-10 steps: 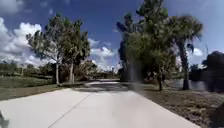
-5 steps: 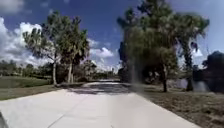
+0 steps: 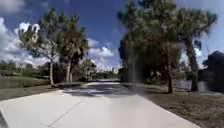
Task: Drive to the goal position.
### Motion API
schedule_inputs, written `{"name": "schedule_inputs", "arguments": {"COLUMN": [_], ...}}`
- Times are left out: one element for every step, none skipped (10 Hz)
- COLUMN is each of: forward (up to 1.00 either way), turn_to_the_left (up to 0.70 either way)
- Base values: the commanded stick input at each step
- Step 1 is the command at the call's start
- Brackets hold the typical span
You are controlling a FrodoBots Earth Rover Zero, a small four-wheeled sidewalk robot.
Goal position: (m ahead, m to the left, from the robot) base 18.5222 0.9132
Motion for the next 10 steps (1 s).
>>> {"name": "schedule_inputs", "arguments": {"forward": [0.7, 0.7, 0.7, 0.7, 0.7, 0.7, 0.7, 0.7, 0.7, 0.7], "turn_to_the_left": [0.0, 0.0, 0.0, 0.0, 0.0, 0.0, 0.0, 0.0, 0.0, 0.0]}}
